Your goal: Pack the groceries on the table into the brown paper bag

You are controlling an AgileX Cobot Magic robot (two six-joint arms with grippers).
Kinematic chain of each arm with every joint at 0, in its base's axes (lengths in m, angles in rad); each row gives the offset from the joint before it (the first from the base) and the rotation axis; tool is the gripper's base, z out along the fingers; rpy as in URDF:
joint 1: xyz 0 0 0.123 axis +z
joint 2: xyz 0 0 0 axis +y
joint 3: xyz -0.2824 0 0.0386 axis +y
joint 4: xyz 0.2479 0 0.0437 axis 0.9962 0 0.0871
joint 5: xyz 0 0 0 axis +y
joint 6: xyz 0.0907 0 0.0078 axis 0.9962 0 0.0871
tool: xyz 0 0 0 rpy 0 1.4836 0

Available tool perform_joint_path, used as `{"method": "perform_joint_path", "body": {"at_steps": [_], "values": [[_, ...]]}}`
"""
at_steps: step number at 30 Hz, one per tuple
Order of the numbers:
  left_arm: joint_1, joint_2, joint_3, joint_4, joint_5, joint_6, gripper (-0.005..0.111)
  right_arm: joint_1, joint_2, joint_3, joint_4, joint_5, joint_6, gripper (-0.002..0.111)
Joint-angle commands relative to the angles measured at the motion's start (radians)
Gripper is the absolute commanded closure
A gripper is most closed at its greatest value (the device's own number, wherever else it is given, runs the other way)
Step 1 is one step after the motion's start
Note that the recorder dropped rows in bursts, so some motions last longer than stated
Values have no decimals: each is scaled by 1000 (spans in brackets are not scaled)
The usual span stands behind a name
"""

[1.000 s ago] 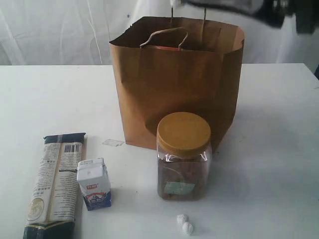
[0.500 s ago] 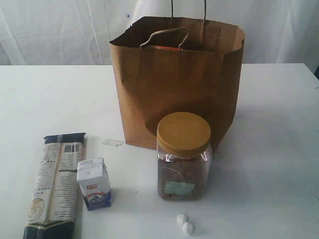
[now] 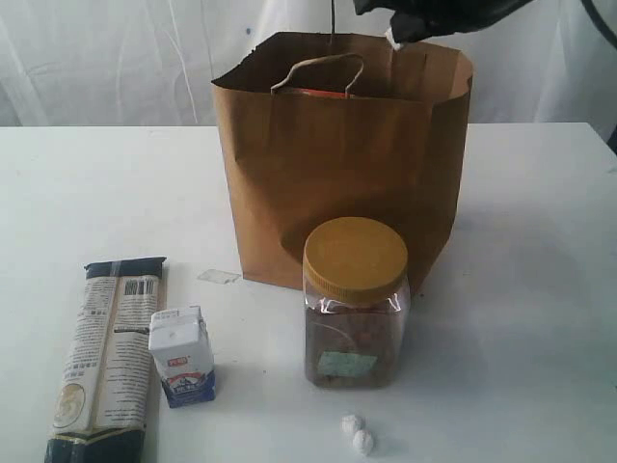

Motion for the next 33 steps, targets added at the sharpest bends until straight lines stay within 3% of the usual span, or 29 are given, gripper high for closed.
{"method": "perform_joint_path", "body": {"at_steps": [1, 9, 16, 19, 27, 33], "values": [[1, -5, 6, 13, -1, 0, 107, -9, 46, -4, -80, -38, 15, 106], [1, -5, 6, 13, -1, 0, 107, -9, 65, -4, -83, 64, 7, 84], [1, -5, 6, 13, -1, 0, 107, -9, 12, -4, -83, 122, -14, 83], [1, -5, 6, 13, -1, 0, 107, -9, -50, -4, -83, 122, -27, 86], [1, -5, 6, 13, -1, 0, 107, -9, -236, 1, -174, 192, -38, 108], [1, -5, 6, 13, -1, 0, 107, -9, -354, 97, -193, 184, -38, 108]]}}
